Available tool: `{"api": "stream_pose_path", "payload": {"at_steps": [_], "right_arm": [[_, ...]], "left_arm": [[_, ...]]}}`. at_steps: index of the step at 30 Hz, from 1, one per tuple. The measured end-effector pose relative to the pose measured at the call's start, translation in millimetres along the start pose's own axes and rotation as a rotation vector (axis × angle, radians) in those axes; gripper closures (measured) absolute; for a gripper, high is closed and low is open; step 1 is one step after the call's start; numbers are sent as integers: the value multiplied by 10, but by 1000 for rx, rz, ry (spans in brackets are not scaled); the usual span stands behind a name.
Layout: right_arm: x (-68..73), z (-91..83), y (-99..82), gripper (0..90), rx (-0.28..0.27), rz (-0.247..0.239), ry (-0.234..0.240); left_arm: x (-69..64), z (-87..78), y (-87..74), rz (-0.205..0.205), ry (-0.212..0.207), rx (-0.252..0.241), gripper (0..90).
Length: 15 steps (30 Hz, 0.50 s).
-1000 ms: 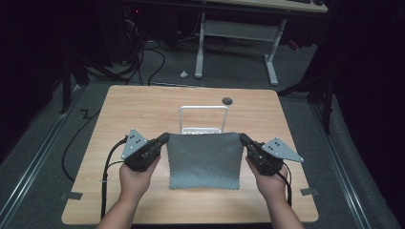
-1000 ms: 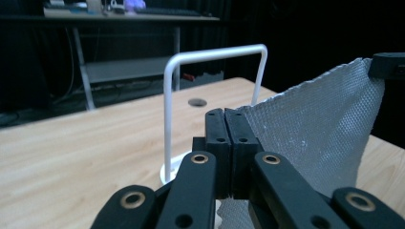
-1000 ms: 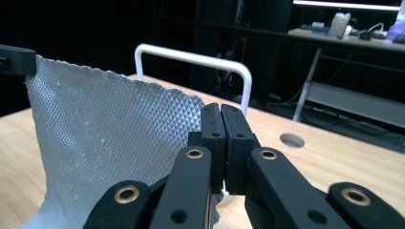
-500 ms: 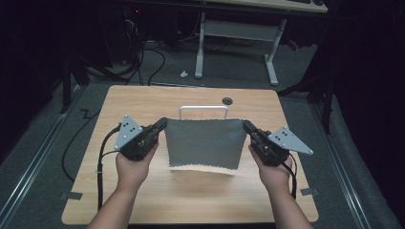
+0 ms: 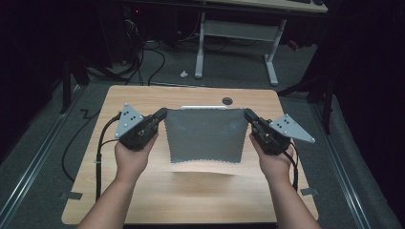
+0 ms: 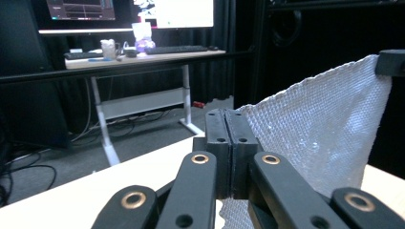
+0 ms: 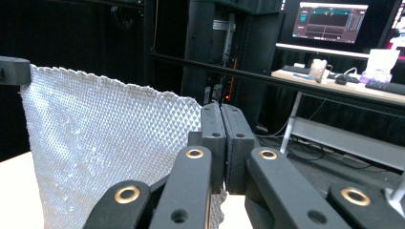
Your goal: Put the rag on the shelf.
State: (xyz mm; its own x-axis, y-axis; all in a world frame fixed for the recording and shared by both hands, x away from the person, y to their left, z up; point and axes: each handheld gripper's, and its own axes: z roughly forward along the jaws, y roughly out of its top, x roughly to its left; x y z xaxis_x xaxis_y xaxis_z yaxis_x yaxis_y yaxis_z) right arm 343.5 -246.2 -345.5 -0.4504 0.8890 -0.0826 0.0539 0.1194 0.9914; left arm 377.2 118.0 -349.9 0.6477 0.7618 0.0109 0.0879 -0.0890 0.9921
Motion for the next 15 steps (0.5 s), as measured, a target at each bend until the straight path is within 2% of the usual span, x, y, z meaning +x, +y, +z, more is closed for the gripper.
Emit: {"api": "stream_pose_path", "payload": {"at_steps": [10, 14, 15], "right_arm": [[-91, 266, 157, 900, 12, -31, -25], [-132, 359, 206, 900, 16, -25, -30], [-171, 428, 234, 900, 16, -20, -34]], "left_arm": [[175, 236, 231, 50, 45, 7, 897], [241, 363, 293, 57, 72, 11, 897], [271, 432, 317, 64, 86, 14, 897]]}}
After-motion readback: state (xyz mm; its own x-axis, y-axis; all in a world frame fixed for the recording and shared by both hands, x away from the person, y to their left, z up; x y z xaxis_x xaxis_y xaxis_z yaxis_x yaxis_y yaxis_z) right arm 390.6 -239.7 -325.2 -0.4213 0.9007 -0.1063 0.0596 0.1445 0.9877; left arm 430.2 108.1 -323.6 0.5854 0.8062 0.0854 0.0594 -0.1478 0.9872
